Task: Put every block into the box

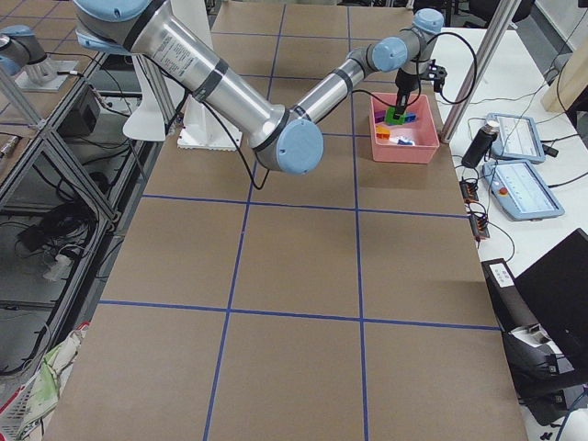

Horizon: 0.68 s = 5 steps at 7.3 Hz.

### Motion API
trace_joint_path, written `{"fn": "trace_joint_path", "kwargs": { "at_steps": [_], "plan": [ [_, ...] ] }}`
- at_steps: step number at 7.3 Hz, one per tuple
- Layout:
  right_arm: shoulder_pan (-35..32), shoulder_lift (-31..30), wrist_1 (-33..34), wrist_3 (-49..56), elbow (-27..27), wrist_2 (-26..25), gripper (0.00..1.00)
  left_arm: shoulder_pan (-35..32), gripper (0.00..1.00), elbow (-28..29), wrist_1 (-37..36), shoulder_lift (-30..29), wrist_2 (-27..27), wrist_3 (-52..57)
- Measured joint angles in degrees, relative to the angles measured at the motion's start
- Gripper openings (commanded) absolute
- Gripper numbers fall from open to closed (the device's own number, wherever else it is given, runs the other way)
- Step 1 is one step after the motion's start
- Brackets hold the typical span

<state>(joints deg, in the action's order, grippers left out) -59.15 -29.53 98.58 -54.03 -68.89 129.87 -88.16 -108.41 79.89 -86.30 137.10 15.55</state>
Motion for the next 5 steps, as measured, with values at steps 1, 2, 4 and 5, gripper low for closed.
{"fn": "trace_joint_path", "kwargs": {
  "at_steps": [1,2,4,5],
  "plan": [
    [1.36,3.27,-4.64,-2.59,5.70,-1.53,0.00,0.03,1.00,0.38,0.02,-0.05,0.01,0.00],
    [2.98,6.21,-10.85,-5.77,11.85,-3.88,0.00,0.06,1.00,0.76,0.06,-0.11,0.01,0.00],
    [6.73,11.90,-20.82,-9.70,23.97,-9.80,0.00,0.09,1.00,1.44,0.33,-0.11,0.01,0.00],
    [8.84,13.02,-25.33,-10.81,28.36,-13.24,0.88,0.09,1.00,2.20,1.14,-0.12,0.04,0.00]
  ]
}}
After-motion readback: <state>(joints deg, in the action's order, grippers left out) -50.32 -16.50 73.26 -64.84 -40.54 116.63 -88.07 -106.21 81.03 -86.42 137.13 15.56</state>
